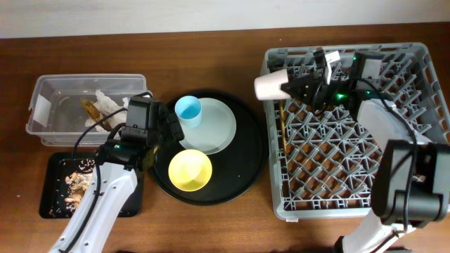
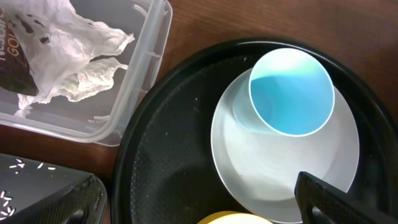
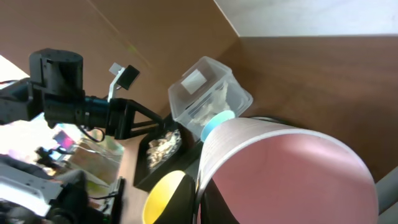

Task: Sort waste into correct bins and load items into the dishwasher rack
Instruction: 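Lower the pink cup into the rack and open the right gripper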

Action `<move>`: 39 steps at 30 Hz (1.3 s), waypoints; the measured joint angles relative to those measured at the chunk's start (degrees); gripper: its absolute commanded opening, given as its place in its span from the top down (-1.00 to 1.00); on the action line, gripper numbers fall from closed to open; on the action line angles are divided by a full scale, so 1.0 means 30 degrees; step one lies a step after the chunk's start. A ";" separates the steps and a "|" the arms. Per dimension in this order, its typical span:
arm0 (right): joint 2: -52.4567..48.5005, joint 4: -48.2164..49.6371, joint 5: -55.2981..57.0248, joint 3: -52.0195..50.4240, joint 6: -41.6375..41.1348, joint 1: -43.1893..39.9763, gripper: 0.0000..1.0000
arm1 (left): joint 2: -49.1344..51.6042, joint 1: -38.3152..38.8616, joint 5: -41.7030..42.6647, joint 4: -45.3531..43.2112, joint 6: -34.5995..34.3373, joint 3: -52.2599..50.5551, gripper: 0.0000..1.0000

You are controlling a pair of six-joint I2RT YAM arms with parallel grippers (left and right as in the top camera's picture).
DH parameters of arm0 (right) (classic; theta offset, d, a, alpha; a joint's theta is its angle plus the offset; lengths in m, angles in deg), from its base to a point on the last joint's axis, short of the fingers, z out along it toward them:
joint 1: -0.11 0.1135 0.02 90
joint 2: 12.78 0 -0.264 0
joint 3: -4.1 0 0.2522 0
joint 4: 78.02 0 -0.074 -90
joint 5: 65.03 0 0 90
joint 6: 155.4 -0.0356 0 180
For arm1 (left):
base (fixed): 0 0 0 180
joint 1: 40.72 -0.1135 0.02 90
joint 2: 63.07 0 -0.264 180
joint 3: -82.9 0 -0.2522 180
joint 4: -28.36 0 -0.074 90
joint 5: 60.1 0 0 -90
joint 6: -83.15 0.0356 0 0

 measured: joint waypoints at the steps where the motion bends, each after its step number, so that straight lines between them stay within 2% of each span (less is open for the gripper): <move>1: -0.0255 0.0007 -0.0138 0.0000 -0.0168 0.0000 0.92 | 0.0000 0.0000 0.0000 0.0000 0.0007 0.0000 -0.98; 6: -0.1137 -0.0321 -0.0131 0.0000 -0.0321 0.0000 0.92 | 0.0000 0.0000 0.0000 0.0000 0.0007 0.0000 -0.98; 10: -0.1523 -0.2769 0.0998 0.0117 -0.0313 -0.0036 0.92 | 0.0000 0.0000 0.0000 -0.0007 0.0007 0.0000 -0.98; 18: -0.1523 -0.4852 0.1421 0.0189 -0.0262 -0.1188 0.91 | 0.0000 0.0000 0.0000 -0.0007 0.0007 0.0000 -0.98; 20: -0.1523 -0.4685 0.1348 0.0189 -0.0146 -0.1188 0.91 | 0.0000 0.0000 0.0000 -0.0007 0.0007 0.0000 -0.98; 24: -0.1574 -0.1596 0.0335 0.0058 -0.1166 -0.1035 0.91 | 0.0000 0.0000 0.0000 0.0000 0.0007 0.0000 -0.98; 28: -0.1574 -0.1617 0.1792 0.0102 -0.1537 0.0488 0.90 | 0.0000 0.0000 0.0000 0.0000 0.0000 0.0000 -0.98; 31: -0.1566 -0.2667 0.2871 0.0328 -0.1494 0.0255 0.74 | 0.0000 0.0000 0.0000 0.0000 0.0007 0.0000 -0.98; 36: -0.1661 -0.5377 0.4911 0.0189 -0.1596 -0.0991 0.68 | 0.0000 0.0000 0.0000 -0.0007 0.0007 0.0000 -0.98; 38: -0.1661 -0.6397 0.5144 0.0182 -0.1421 -0.1064 0.56 | 0.0000 0.0000 0.0000 -0.0007 0.0007 0.0000 -0.98; 39: -0.1654 -0.6951 0.5574 0.0182 -0.1297 -0.1064 0.42 | 0.0000 0.0000 0.0000 0.0000 0.0007 0.0000 -0.98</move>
